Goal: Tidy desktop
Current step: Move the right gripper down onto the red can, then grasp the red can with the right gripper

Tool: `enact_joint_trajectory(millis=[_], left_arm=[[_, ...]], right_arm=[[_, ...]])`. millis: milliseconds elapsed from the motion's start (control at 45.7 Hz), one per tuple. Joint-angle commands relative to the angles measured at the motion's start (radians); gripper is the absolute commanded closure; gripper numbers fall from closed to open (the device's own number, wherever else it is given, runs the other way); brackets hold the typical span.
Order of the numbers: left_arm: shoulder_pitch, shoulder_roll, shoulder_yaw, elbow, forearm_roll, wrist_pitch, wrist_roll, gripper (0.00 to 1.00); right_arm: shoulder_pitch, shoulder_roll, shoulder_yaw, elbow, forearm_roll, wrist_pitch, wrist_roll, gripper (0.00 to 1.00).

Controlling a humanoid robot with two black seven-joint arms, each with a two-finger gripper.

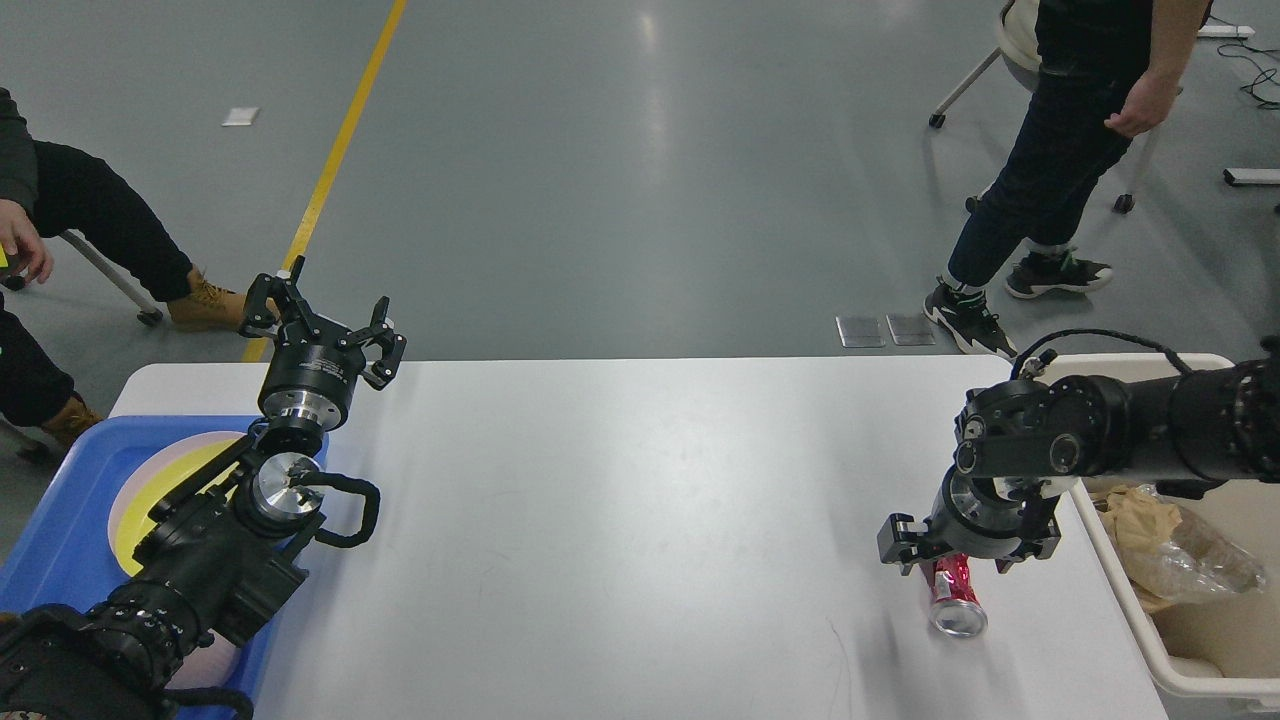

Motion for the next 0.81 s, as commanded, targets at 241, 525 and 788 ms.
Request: enact_joint_trajectory(millis=[241, 525, 788], left_arm=[[0.000, 0.000, 0.000, 0.000, 0.000, 0.000, 0.000, 0.04], [-0.001, 0.000, 0.000, 0.000, 0.000, 0.000, 0.000, 0.04], [0.000, 0.000, 0.000, 0.000, 0.000, 0.000, 0.000, 0.04]], right_arm=[[-0.119, 0.048, 0.015, -0.151, -0.031, 0.001, 0.000, 0.00], [-0.205, 0.049, 0.044, -0.225, -0.078, 0.001, 0.000, 0.00], [-0.236, 0.051, 0.044, -0.251, -0.085, 0.010, -0.005, 0.33]])
